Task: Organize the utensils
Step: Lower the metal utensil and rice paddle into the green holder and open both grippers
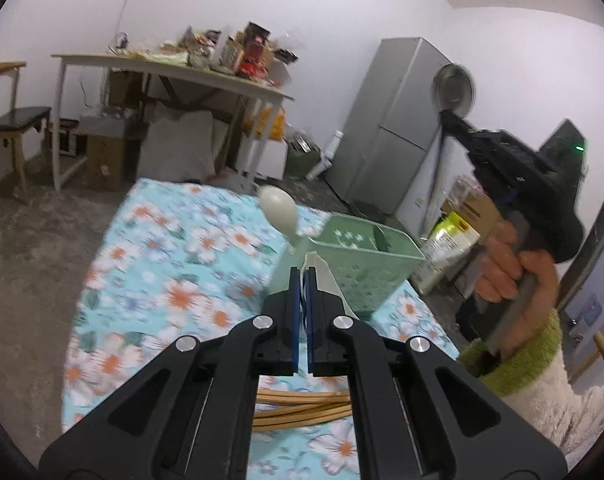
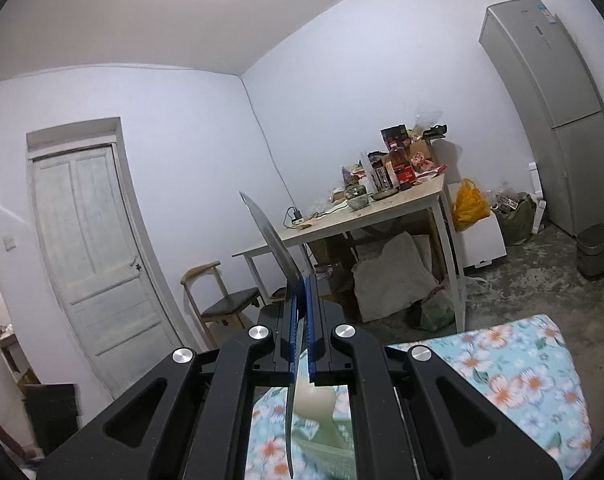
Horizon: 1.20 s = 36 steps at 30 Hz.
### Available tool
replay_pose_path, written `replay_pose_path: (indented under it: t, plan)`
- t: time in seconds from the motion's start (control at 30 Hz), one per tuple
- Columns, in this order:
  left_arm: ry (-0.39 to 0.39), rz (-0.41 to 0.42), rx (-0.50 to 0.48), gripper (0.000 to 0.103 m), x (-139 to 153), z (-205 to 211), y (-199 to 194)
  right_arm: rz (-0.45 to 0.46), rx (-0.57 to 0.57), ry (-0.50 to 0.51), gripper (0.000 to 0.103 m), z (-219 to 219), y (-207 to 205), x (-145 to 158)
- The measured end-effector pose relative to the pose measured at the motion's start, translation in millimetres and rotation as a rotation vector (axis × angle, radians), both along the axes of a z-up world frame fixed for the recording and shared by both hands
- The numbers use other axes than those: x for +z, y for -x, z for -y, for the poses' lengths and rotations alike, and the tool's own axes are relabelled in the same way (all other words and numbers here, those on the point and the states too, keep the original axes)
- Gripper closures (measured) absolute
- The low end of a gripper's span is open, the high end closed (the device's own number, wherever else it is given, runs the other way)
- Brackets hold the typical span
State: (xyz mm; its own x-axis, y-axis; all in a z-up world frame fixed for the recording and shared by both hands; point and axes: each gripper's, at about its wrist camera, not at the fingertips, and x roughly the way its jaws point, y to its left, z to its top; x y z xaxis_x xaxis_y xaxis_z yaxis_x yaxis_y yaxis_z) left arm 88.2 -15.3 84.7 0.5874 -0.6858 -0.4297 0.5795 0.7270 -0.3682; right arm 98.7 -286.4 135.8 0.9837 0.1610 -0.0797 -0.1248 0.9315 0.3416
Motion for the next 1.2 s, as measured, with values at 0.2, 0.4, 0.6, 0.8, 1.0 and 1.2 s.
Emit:
replay_pose_path:
  t: [0.2,0.4,0.6,0.8,1.0,1.2]
  plan:
    - [0.027,0.010,0.055,0.102,8.1,-29.6,-6.5,-0.061,-0.063,0.077,0.099,-21.5,-54.9,-24.1]
    - [0.051,-0.003,0.089,0.102,8.9,-48.8,-11.2,-0.172,-0.113,0.164,0.098,-37.1,-86.4,-59.0]
    - [0.072,-0.010,0.110,0.102,11.3,-59.5,-14.0,-0.256,-0.080,0.204,0.081,-44.2,-83.8,-76.6]
    - [0.095,0.026,0.113,0.102,26.6,-62.4,-12.8,-0.149,-0.066,0.205,0.052,-40.9,-42.5,-49.0]
    - [0.123,0.100,0.088,0.102,55.8,-56.9,-3.2,-0.092,-0.090,0.167,0.048,-23.0,18.7,-26.9]
    - [0.153,0.152,0.029,0.102,84.0,-32.5,-5.2,-0.156,-0.135,0.095,0.047,-6.3,70.1,-40.5]
